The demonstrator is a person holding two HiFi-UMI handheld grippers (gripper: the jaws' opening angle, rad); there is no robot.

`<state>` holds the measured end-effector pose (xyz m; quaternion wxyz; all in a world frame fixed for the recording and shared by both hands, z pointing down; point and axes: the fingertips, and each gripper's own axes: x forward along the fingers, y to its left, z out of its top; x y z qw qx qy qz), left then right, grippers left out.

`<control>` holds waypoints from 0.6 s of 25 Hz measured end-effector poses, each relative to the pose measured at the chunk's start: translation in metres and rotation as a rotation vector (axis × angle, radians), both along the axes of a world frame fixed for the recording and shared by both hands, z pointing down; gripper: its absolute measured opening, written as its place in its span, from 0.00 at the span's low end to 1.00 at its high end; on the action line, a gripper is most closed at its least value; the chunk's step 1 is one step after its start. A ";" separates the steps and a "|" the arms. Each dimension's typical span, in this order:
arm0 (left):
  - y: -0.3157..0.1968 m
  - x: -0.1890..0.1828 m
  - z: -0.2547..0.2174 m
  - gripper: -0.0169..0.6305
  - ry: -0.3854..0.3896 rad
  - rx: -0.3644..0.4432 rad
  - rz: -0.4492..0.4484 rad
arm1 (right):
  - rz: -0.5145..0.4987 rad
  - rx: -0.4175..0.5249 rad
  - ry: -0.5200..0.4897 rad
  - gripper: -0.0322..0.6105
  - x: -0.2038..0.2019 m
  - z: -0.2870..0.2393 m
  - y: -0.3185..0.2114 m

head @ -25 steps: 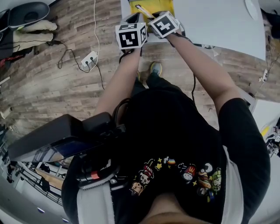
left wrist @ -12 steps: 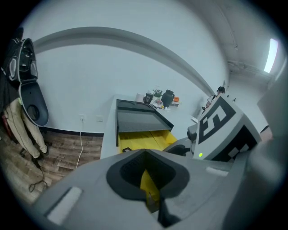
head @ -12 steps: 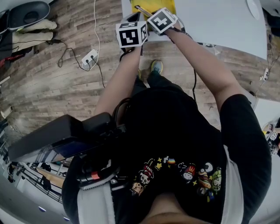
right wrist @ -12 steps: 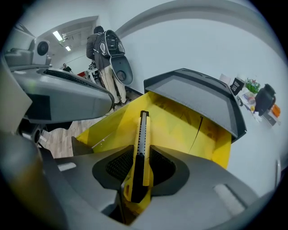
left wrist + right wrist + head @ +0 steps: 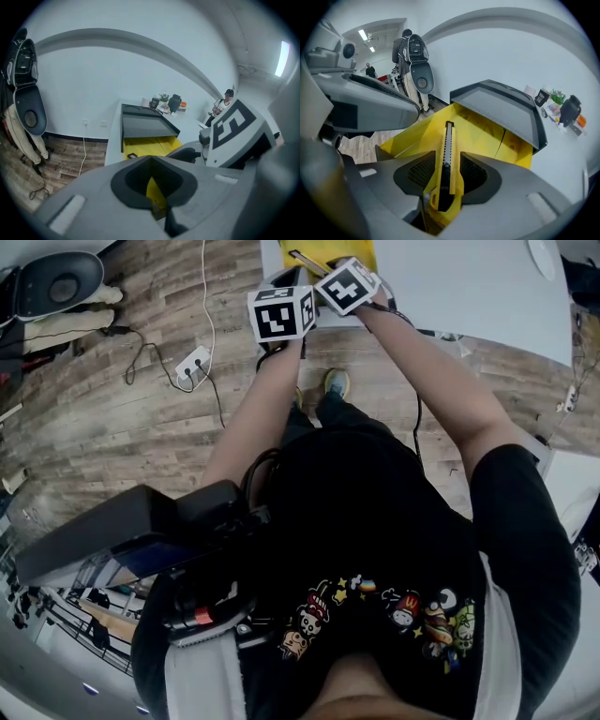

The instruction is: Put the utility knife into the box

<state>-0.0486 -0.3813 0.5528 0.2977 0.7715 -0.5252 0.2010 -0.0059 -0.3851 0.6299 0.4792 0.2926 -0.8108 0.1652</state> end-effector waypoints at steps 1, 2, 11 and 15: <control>0.000 0.000 -0.001 0.03 0.000 0.004 0.002 | 0.010 0.034 -0.009 0.35 0.001 -0.006 -0.003; 0.000 0.001 -0.003 0.03 -0.001 0.009 0.005 | 0.024 0.068 -0.020 0.33 0.003 -0.013 -0.006; 0.009 0.015 -0.043 0.03 -0.001 0.100 0.058 | 0.179 0.199 -0.255 0.08 0.020 -0.081 0.013; 0.014 0.021 -0.085 0.03 -0.008 0.204 0.100 | 0.277 0.322 -0.342 0.08 0.036 -0.134 0.020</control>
